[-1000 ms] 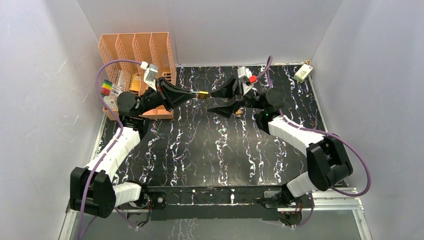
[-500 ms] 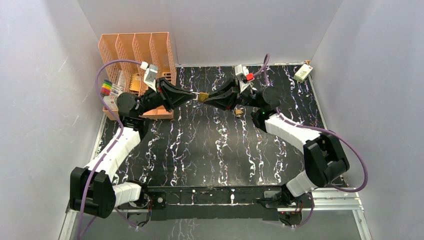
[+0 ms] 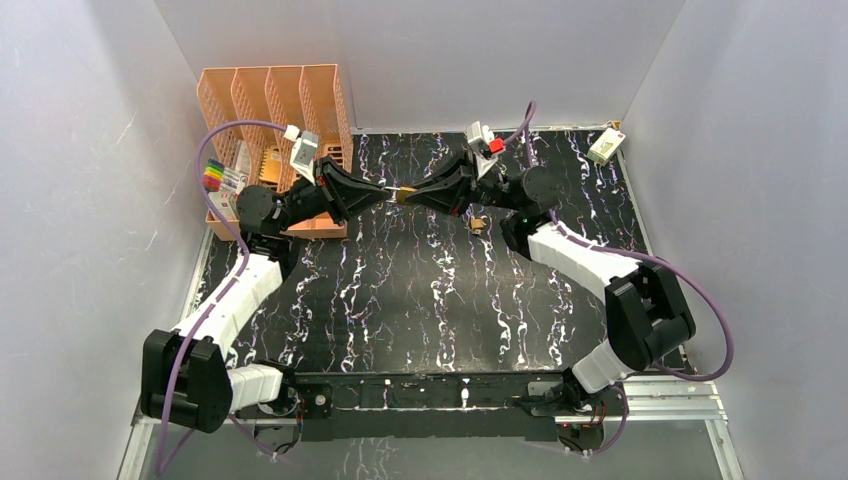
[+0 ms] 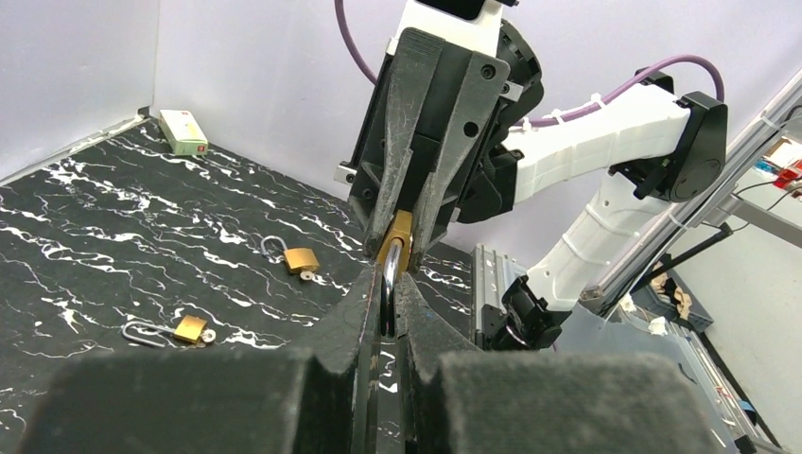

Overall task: Lock with the key
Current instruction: Pick up the lock from the center of the board.

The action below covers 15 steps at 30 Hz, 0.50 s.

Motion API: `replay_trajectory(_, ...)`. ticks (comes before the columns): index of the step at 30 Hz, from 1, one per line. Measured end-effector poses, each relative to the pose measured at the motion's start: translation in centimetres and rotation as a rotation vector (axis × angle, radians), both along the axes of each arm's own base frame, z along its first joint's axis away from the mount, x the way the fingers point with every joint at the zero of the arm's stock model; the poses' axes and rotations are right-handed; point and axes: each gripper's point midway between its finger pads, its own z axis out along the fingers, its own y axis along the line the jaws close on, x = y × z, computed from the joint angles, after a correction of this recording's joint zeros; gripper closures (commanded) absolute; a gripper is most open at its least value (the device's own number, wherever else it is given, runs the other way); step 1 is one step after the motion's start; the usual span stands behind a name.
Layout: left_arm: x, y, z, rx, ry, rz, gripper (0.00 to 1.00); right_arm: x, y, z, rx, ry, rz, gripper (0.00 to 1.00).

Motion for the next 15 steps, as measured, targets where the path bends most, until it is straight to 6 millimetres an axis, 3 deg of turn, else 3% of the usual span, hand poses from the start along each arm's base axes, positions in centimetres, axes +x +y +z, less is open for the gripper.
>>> replay_trajectory(7,0.2,0.1,-0.4,0.005,0.010,-0.004,1.00,0.8,0.5,-0.4,-0.030,0.067,0.005,1.00)
replay_trajectory(8,0.2,0.1,-0.4,0.004,0.010,-0.003,0.94,0.9,0.5,-0.5,-0.038,0.079,0.008,1.00)
replay_trajectory(11,0.2,0.1,-0.5,0.007,0.013,-0.003,0.35,0.9,0.6,-0.7,-0.064,0.110,0.013,1.00)
replay_trajectory(12,0.2,0.1,-0.5,0.011,0.011,-0.006,0.06,0.9,0.6,-1.0,-0.079,0.124,0.014,1.00)
replay_trajectory(15,-0.2,-0.1,-0.6,0.032,0.033,-0.034,0.02,0.4,0.5,-2.4,-0.148,0.166,0.037,1.00)
